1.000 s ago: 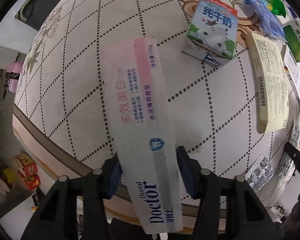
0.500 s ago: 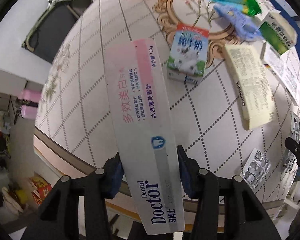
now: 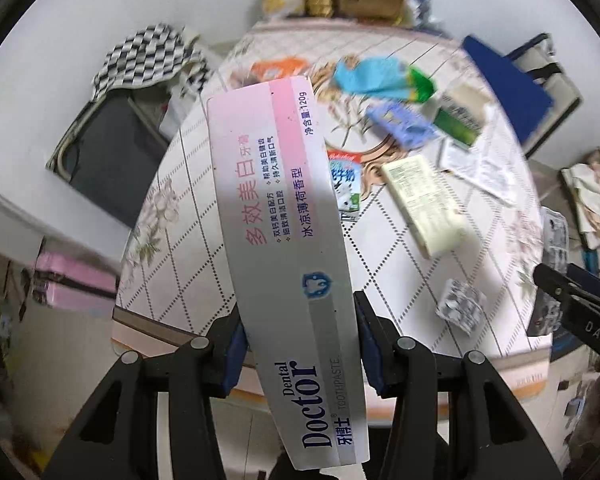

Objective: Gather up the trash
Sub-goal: 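Carry the toothpaste box and blister pack with both tools over the trash bin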

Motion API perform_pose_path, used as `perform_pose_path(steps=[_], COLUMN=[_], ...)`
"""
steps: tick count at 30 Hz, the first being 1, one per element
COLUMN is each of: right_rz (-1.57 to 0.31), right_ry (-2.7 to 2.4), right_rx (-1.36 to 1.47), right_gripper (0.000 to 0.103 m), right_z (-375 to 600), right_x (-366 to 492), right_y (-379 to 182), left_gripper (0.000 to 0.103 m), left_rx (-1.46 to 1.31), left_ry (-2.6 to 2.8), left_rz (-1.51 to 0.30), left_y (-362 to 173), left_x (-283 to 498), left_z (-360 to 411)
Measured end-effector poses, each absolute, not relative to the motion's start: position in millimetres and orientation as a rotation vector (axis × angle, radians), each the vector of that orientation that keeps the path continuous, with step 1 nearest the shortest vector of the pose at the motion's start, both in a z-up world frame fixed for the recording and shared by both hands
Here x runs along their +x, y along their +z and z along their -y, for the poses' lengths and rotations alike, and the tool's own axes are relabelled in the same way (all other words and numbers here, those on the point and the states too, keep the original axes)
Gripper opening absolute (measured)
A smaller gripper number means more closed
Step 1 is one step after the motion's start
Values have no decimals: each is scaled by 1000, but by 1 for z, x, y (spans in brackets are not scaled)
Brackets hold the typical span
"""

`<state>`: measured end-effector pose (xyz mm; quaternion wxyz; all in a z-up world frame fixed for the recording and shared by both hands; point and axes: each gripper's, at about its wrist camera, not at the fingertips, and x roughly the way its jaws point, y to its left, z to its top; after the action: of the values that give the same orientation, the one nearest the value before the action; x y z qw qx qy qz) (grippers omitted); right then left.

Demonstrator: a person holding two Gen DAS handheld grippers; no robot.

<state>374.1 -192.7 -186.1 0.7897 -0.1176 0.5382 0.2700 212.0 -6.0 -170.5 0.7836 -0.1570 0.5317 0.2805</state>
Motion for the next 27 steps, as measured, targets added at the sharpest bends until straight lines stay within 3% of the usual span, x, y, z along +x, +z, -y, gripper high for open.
perform_pose_path(steps=[9,15,21,27], right_rz=[-1118,-1214,-1394,-1522], right_ry=[520,486,471,443], right_rx=[-95,-26,22,44], right_gripper=[66,66,66,66], right_z=[210,238,261,263], right_x=[238,160,114,106], right_y=[-148,-176,-258,-379], left_gripper=[45,45,45,45], left_rx=[-300,-365,-506,-601], left_ry=[395,285,208,149], left_rz=[-1095,-1199,-1365,-1526], left_y=[-156,-190,-281,-433], left_x=[102,50,19,35], left_z=[14,28,40,40])
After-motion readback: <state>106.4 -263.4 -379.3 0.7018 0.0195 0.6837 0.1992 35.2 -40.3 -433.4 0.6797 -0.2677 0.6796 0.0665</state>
